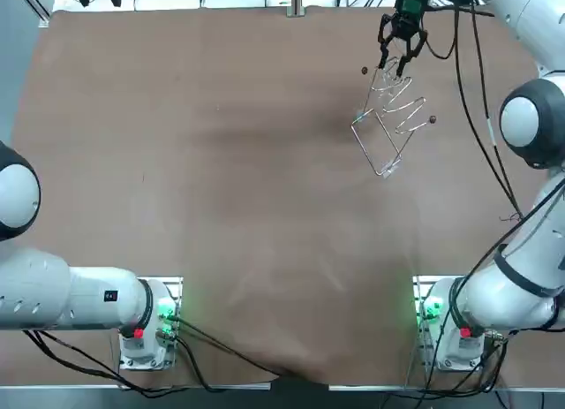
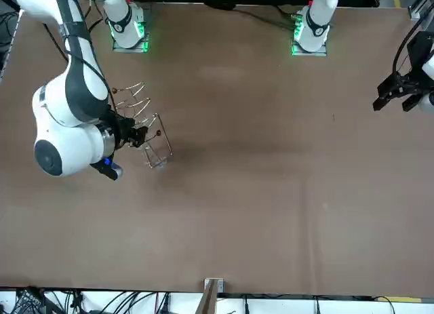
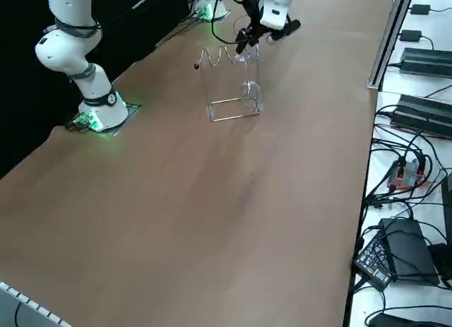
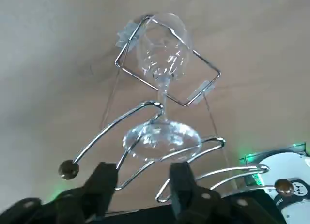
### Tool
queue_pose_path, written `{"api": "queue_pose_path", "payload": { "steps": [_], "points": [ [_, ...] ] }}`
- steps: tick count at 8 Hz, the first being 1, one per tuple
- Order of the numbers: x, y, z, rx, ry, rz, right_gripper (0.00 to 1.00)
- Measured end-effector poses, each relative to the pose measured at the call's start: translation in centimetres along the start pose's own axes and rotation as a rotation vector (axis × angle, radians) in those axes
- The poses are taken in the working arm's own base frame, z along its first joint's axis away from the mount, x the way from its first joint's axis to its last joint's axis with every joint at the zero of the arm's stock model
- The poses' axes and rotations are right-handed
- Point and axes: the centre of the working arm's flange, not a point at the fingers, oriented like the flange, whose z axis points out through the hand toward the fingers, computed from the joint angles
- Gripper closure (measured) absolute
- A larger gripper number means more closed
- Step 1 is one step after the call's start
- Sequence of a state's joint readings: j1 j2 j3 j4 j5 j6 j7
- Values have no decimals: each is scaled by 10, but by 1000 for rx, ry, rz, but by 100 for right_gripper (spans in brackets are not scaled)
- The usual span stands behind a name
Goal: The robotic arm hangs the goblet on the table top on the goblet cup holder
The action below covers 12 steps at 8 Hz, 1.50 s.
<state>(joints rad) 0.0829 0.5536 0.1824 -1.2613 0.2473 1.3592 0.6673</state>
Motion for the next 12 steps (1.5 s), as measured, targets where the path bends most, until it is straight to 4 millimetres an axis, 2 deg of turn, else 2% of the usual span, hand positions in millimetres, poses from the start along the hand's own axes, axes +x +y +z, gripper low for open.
{"api": "queue_pose_path", "payload": {
  "steps": [1,2,4,5,8,12],
  "points": [
    [-2,7,-18,9,42,-19,10],
    [-5,16,-40,24,91,-40,0],
    [-3,43,-89,31,229,-121,0],
    [4,58,-107,16,308,-164,0],
    [32,100,-128,-92,438,-254,0],
    [57,160,-145,-149,468,-268,0]
  ]
}}
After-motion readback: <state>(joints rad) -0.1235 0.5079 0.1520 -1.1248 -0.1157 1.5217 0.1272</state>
